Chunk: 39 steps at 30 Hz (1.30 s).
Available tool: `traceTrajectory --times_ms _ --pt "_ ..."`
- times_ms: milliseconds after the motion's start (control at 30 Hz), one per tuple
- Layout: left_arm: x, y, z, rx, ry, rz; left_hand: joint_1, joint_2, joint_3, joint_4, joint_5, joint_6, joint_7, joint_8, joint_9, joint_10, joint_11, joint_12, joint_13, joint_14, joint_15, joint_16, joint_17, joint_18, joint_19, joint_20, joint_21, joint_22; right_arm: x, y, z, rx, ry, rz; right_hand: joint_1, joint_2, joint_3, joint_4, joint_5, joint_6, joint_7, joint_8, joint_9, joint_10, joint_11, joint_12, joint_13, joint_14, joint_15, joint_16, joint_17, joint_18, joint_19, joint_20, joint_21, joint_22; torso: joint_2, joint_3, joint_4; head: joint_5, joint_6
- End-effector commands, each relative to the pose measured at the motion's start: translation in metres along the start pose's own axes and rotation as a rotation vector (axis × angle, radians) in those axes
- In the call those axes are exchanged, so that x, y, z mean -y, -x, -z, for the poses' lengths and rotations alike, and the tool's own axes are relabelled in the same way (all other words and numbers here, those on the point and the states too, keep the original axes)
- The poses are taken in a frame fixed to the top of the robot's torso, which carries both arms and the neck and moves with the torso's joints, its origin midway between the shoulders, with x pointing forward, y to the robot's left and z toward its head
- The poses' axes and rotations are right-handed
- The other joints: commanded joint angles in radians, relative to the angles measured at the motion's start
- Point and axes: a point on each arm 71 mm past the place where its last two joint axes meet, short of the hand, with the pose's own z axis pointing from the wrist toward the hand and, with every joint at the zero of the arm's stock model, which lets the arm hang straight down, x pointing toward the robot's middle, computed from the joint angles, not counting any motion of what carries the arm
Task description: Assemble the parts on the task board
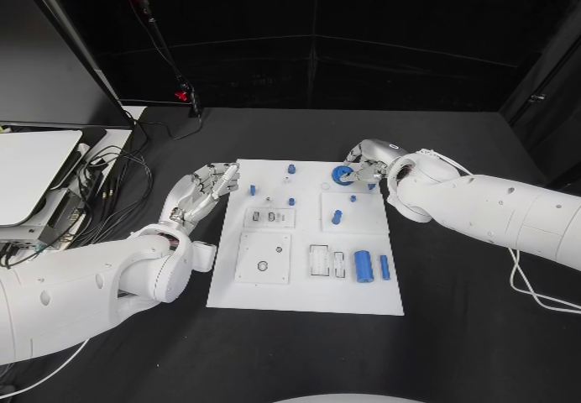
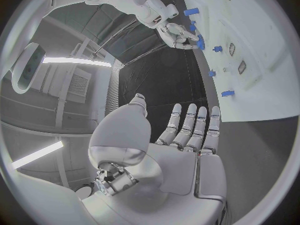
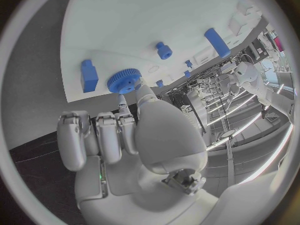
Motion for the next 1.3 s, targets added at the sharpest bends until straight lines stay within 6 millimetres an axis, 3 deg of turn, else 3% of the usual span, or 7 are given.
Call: traceTrajectory --times_ms 33,567,833,1033,1300 --pt "0.0172 -0.0009 0.0015 -0.009 -0.232 0.003 0.001 0.007 -0.006 0.001 0.007 0.006 0.148 -0.003 0.001 0.008 0.001 -0.002 0.001 0.003 0.003 -0.004 0.001 0.006 -0.002 0.001 0.0 -0.001 -0.0001 -0.0002 -0.001 -0.012 -0.01 0.009 -0.008 -0.001 0.006 0.0 0.002 0.001 -0.002 -0.004 -0.001 0.104 -0.005 0.002 0.262 0.104 -0.007 0.002 0.263 -0.007 0.106 -0.006 0.003 0.263 0.0 0.0001 0.0008 0.0 -0.001" --pt "0.017 -0.001 0.0014 -0.01 -0.23 0.005 0.002 0.013 -0.008 0.001 0.01 0.005 0.148 -0.005 0.001 0.008 0.001 -0.003 0.0 0.003 0.003 -0.004 0.001 0.006 -0.002 0.0 0.0 -0.001 -0.0001 -0.0041 -0.0023 -0.056 -0.029 0.013 -0.029 0.007 0.015 0.01 0.004 0.025 0.0 -0.01 -0.004 0.104 -0.003 0.002 0.262 0.104 -0.007 0.002 0.263 -0.007 0.106 -0.007 0.003 0.263 0.0 -0.0001 -0.0005 0.003 -0.007" --pt "0.0169 -0.0013 0.0012 -0.011 -0.23 0.005 0.003 0.014 -0.008 0.001 0.011 0.005 0.148 -0.005 0.001 0.008 0.001 -0.003 0.0 0.003 0.003 -0.004 0.001 0.006 -0.003 0.0 -0.001 -0.002 -0.0001 -0.0052 -0.0021 -0.067 -0.027 0.01 -0.029 0.016 0.033 0.008 0.013 0.073 -0.005 -0.008 -0.003 0.104 -0.006 0.002 0.262 0.104 -0.009 0.002 0.263 -0.007 0.106 -0.009 0.003 0.263 0.0 0.0003 -0.0003 0.005 -0.011" --pt "0.0169 -0.0013 0.0011 -0.011 -0.229 0.005 0.004 0.016 -0.009 0.001 0.013 0.004 0.148 -0.006 0.001 0.008 0.001 -0.003 0.0 0.003 0.003 -0.004 0.001 0.005 -0.003 0.0 -0.001 -0.002 -0.0028 -0.0029 -0.0014 -0.021 -0.001 -0.007 0.003 0.035 0.07 -0.006 0.022 0.11 -0.011 -0.016 -0.007 0.104 -0.013 0.002 0.262 0.104 -0.016 0.002 0.263 -0.007 0.106 -0.015 0.003 0.263 0.0 0.0002 -0.0005 0.005 -0.013" --pt "0.0166 -0.0012 0.0011 -0.012 -0.227 0.006 0.004 0.017 -0.01 0.001 0.014 0.004 0.148 -0.006 0.001 0.008 0.001 -0.003 0.0 0.003 0.003 -0.004 0.001 0.005 -0.004 0.001 -0.002 -0.002 -0.0084 0.0037 0.0017 0.088 0.062 -0.053 0.021 0.027 0.092 -0.019 0.041 0.129 -0.001 -0.031 -0.013 0.104 -0.007 0.002 0.262 0.104 -0.015 0.002 0.263 -0.007 0.106 -0.016 0.003 0.263 -0.001 0.0004 -0.0007 0.008 -0.011"
